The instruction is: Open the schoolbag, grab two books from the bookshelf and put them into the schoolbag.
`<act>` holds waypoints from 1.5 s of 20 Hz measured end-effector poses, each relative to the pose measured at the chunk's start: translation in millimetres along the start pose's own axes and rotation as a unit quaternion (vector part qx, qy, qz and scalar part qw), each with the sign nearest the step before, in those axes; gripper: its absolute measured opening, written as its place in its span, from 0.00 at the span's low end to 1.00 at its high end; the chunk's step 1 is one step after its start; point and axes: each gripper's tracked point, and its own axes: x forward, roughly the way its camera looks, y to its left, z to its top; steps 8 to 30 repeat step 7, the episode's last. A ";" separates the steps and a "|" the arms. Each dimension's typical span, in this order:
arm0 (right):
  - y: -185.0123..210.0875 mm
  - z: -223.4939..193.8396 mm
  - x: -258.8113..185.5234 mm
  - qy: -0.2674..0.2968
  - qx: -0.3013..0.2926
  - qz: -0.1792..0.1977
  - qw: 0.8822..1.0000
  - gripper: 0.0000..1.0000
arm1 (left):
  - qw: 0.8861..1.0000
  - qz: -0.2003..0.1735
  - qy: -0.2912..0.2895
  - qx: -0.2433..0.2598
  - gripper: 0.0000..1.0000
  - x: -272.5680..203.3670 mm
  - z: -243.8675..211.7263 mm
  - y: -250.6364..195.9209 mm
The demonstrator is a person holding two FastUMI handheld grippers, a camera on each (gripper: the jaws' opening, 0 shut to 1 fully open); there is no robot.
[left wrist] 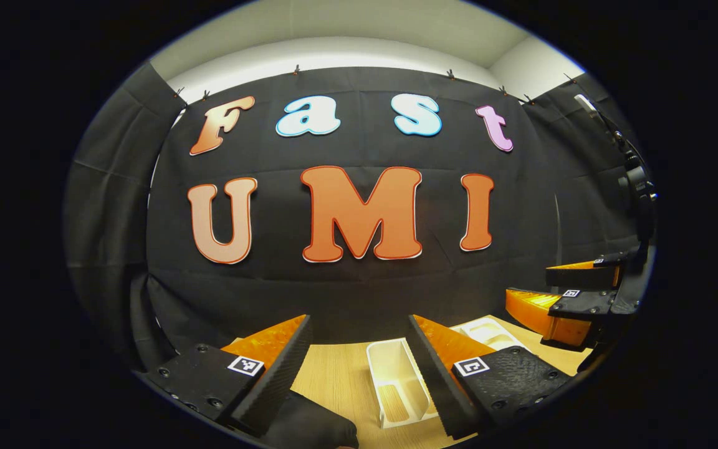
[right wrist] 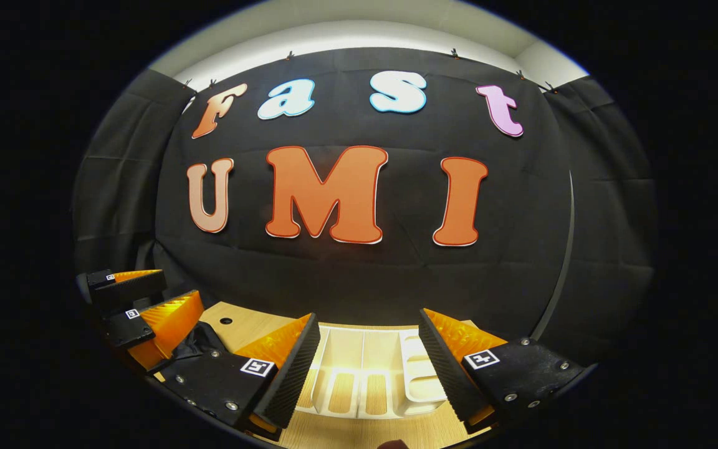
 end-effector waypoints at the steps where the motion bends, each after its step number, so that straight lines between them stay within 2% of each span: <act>1: 0.2 0.2 0.0 -0.001 0.000 0.000 1.000 0.95 | 1.000 0.001 -0.002 0.001 0.94 -0.1 1.2 0.4; 30: 1.3 2.8 -0.6 -0.006 0.002 0.006 1.000 0.95 | 1.000 0.007 -0.001 0.004 0.94 -4.1 -0.6 2.0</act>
